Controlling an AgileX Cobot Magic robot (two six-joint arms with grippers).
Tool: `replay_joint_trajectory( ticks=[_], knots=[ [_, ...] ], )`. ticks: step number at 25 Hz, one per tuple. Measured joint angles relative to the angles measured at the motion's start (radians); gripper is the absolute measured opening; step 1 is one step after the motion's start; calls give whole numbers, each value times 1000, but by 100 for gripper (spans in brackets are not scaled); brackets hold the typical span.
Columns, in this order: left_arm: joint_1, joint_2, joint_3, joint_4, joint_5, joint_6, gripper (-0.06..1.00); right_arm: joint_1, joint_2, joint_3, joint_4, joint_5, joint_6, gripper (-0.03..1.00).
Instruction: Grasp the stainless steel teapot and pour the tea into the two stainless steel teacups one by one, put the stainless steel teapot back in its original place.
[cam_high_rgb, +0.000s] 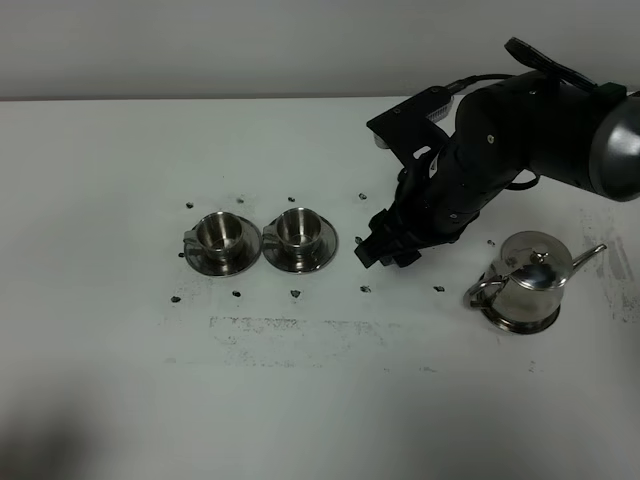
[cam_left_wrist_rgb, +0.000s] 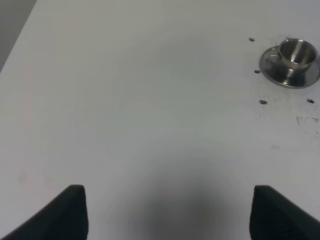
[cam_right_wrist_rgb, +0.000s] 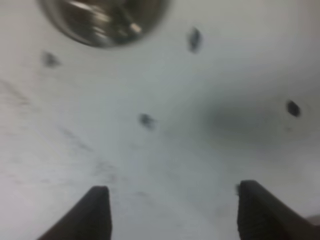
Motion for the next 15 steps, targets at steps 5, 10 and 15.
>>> replay_joint_trajectory(
  ticks=[5,10,15],
  knots=[
    [0,0,0,1,0,0,65,40,-107,147,48,-92,1,55],
    [0,0,0,1,0,0,65,42,-143,281,43,-249,4,55],
    [0,0,0,1,0,0,65,38,-96,311,-37,-359,58,55]
  ],
)
